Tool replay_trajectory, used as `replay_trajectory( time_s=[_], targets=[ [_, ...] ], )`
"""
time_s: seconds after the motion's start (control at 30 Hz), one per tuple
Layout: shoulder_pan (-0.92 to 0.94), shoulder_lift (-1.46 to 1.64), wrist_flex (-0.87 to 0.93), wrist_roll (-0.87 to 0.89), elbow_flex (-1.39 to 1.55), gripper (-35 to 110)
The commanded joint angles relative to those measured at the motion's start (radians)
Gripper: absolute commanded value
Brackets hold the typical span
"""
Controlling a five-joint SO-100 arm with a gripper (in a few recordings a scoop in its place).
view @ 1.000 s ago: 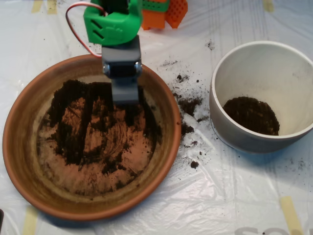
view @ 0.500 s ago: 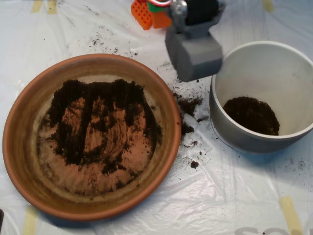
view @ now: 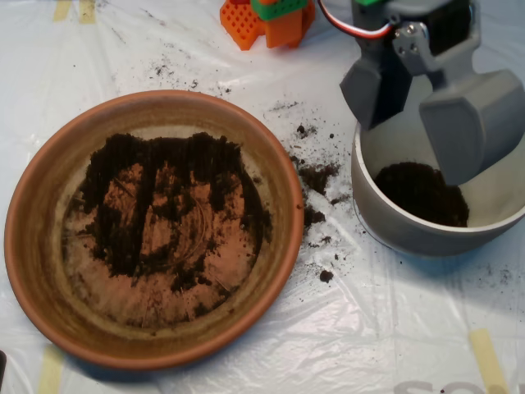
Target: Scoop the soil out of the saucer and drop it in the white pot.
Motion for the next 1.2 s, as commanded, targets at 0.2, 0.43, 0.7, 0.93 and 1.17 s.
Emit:
replay_trajectory(
  time_s=[0.2,0.43,0.7,0.93,1.17],
  targets=[
    [0.178,0.261,-0.095,0.021,0.224,36],
    [0.534,0.367,-0.225,0.014,0.537,41],
    [0.813,0.239,-0.472,-0.025,0.825,43],
    [0.919,0.018,-0.554,-0.008,0.779,44],
    [0.937,-0.17,-0.549,0.018,0.595,42]
  ],
)
